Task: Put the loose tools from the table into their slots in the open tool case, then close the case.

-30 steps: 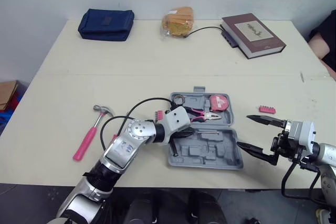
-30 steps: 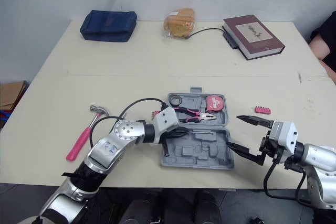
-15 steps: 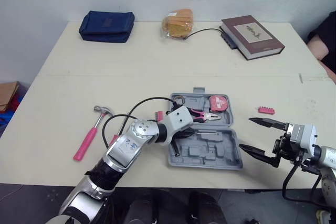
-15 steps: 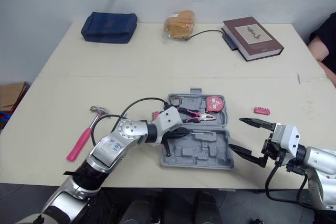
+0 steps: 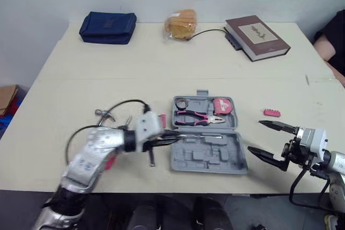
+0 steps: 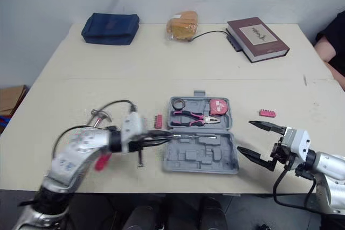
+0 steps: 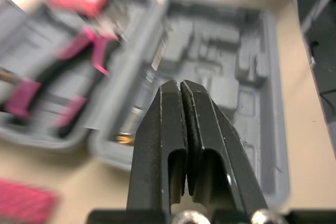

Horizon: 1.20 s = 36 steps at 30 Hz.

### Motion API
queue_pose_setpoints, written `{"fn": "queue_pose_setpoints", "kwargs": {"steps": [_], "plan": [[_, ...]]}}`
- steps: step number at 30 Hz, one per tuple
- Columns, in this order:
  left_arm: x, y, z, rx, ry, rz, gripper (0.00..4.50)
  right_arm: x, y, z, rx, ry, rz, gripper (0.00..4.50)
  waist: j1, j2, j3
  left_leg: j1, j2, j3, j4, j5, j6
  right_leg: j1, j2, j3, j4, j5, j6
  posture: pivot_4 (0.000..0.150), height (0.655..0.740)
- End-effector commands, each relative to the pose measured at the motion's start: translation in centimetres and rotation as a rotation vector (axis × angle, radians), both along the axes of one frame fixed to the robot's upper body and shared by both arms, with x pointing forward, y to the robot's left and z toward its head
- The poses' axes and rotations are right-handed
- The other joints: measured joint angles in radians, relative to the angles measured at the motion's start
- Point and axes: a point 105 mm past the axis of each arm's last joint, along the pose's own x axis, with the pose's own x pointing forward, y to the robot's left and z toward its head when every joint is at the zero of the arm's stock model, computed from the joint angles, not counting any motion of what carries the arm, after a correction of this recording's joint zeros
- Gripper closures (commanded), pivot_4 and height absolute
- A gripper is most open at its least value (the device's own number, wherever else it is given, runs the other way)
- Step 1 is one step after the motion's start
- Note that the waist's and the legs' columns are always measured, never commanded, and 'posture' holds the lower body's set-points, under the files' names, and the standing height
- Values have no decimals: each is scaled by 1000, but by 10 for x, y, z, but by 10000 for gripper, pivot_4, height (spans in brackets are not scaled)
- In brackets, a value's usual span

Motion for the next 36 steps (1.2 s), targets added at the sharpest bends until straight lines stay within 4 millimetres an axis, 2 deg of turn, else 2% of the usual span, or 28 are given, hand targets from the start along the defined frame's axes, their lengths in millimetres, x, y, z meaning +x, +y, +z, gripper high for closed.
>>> {"fn": "queue_pose_setpoints", "kwargs": {"steps": [1, 3, 6, 7, 10, 12, 14, 16, 18, 20, 23, 27, 31, 36], "plan": [[-14, 26, 17, -19, -88, -2, 27671, 0, -10, 11, -32, -52, -30, 0, 0, 0, 0, 0, 0, 0, 0, 0, 0, 0, 0, 0, 0, 0, 0, 1500, 7400], [-18, 42, 17, -17, -97, 37, 18459, -1, -15, 12, -45, -55, -46, 0, 0, 0, 0, 0, 0, 1, 0, 0, 0, 0, 0, -1, -1, 0, 0, 1500, 7400], [-21, 105, 9, 25, -105, 284, 5242, -3, -40, 16, -97, -82, -130, 0, -3, 1, 0, 1, 0, 2, 0, -2, 1, 0, 0, -1, -1, 0, 0, 1500, 7400], [-22, 119, 7, 38, -103, 341, 765, -4, -46, 16, -107, -86, -148, 0, -3, 2, 1, 1, 1, 3, 0, -3, 2, -1, 1, -1, -1, 0, 0, 1500, 7400], [-31, 176, 11, 10, -83, 572, 322, -8, -68, 13, -122, -72, -223, 0, -3, 1, 1, 1, 1, 4, 0, -3, 2, -2, 1, -3, -1, 0, 0, 1500, 7400], [-43, 224, 14, 21, -86, 771, 322, -10, -86, 7, -133, -55, -302, 0, -2, 0, 1, 1, 2, 4, 0, -5, 4, -2, 1, -2, -1, 0, 0, 1500, 7400], [-54, 250, 16, 37, -99, 871, 322, -10, -100, 5, -131, -55, -370, 0, -2, 0, 1, 1, 2, 4, 0, -6, 4, -2, 1, -2, -2, 0, -1, 1500, 7400], [-60, 258, 17, 38, -97, 898, 322, -9, -107, 5, -130, -63, -407, 0, -2, 0, 1, 0, 4, 5, 0, -7, 3, -3, 0, -2, -2, -1, -1, 1500, 7400], [-91, 308, 12, 58, -92, 1118, 322, -18, -133, -1, -161, -36, -509, 0, -4, 0, 1, 1, 4, 6, 0, -7, 3, -3, -1, -2, -2, -1, -1, 1500, 7400], [-119, 341, 7, 71, -84, 1274, 322, -25, -153, -1, -190, -23, -586, 0, -11, 0, 1, 0, 5, 9, 0, -9, 2, -6, -1, 0, -2, -1, -1, 1500, 7400], [-140, 359, 2, 65, -55, 1360, 322, -28, -177, 9, -184, -42, -695, 0, -28, 0, 1, 0, 9, 13, -2, -11, -2, -11, 1, 1, -2, -3, -4, 1500, 7400], [-161, 379, 2, 101, -70, 1444, 322, -40, -188, 3, -231, 17, -704, 0, -29, -1, 1, 0, 10, 15, -2, -15, -3, -13, 2, 2, 0, -3, -5, 1500, 7400], [-157, 381, 8, 62, -100, 1455, 322, -35, -182, 1, -205, 7, -683, 0, -31, -1, 0, 0, 11, 16, -2, -17, -4, -14, 1, 4, 1, -3, -6, 1500, 7400], [-138, 361, 7, 19, -101, 1381, 322, -26, -161, -9, -189, 20, -583, 0, -34, -1, 0, 0, 12, 16, -2, -17, -5, -15, 1, 12, 1, -3, -6, 1500, 7400]]}}
